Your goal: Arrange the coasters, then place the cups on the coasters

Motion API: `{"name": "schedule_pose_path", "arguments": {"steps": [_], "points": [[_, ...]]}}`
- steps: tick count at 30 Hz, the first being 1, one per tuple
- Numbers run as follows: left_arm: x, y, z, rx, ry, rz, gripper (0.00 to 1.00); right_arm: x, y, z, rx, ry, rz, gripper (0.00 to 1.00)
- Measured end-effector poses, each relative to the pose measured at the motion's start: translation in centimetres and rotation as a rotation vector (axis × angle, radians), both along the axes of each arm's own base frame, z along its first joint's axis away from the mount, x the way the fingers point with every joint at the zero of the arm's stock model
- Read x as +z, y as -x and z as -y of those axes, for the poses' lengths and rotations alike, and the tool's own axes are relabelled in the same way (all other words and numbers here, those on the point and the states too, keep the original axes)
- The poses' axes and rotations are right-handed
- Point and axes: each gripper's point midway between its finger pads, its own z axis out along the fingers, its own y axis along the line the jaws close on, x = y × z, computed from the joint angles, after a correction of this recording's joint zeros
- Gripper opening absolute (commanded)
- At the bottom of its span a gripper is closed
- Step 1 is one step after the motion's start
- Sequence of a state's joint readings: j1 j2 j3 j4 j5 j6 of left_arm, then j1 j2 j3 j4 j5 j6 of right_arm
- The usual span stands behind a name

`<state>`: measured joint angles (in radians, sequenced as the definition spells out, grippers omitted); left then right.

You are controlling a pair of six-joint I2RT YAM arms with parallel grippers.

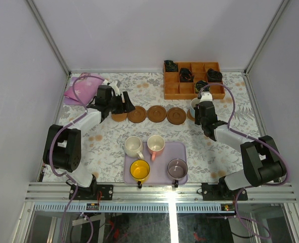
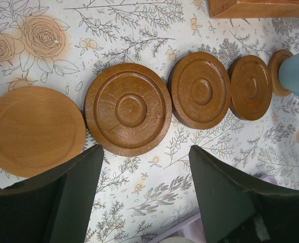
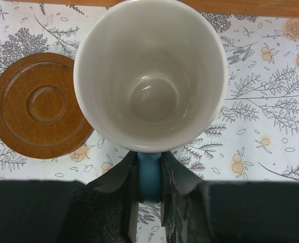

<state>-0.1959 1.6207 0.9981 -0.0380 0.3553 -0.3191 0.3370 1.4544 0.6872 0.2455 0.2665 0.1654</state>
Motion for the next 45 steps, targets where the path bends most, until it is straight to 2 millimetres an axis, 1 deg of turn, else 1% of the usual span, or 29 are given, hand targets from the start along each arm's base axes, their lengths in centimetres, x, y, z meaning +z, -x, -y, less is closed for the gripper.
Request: {"name": "schedule_pose_path", "arguments": {"steps": [9,15,16,17,20,22,25,28,32,38,41,42,44,45], "points": [[-0.3,0.0,0.0,-0.001,-0.001,-0.007,0.69,0.0,-0.6,-0.2,-0.001,-0.002,0.006,0.00],[-0.3,0.0,0.0,-0.001,-0.001,-0.007,0.69,0.0,-0.6,-0.1,-0.009,-0.010,0.006,0.00],[-0.3,0.0,0.0,-0.001,0.000,-0.007,0.69,0.0,-0.6,-0.1,-0.010,-0.012,0.005,0.02],[-0.3,0.0,0.0,-0.001,0.000,-0.007,0.69,-0.1,-0.6,-0.1,-0.013,-0.014,0.005,0.08],[-0.3,0.0,0.0,-0.002,0.000,-0.007,0.69,-0.1,-0.6,-0.1,-0.021,-0.021,0.004,0.36],[-0.3,0.0,0.0,-0.002,0.000,-0.007,0.69,-0.1,-0.6,-0.1,-0.026,-0.026,0.003,0.52],[-0.3,0.0,0.0,-0.003,0.001,-0.008,0.69,0.4,-0.6,-0.2,-0.034,-0.041,0.014,0.59],[-0.3,0.0,0.1,-0.004,0.002,-0.008,0.69,0.9,-0.6,-0.2,-0.038,-0.049,0.027,0.62],[-0.3,0.1,0.1,-0.005,0.002,-0.007,0.69,1.2,-0.6,-0.1,-0.040,-0.050,0.033,0.62],[-0.3,0.1,0.1,-0.005,0.003,-0.008,0.69,0.9,0.0,0.1,-0.041,-0.040,0.008,0.62],[-0.3,0.1,0.1,-0.005,0.004,-0.008,0.69,1.3,0.3,0.2,-0.043,-0.040,0.008,0.64],[-0.3,0.1,0.1,-0.005,0.004,-0.008,0.69,1.5,0.4,0.3,-0.043,-0.041,0.010,0.66],[-0.3,0.1,0.1,-0.005,0.004,-0.008,0.69,2.2,0.7,0.4,-0.046,-0.046,0.015,0.77],[-0.3,0.1,0.1,-0.005,0.004,-0.008,0.69,2.7,1.0,0.5,-0.049,-0.052,0.020,0.90]]}}
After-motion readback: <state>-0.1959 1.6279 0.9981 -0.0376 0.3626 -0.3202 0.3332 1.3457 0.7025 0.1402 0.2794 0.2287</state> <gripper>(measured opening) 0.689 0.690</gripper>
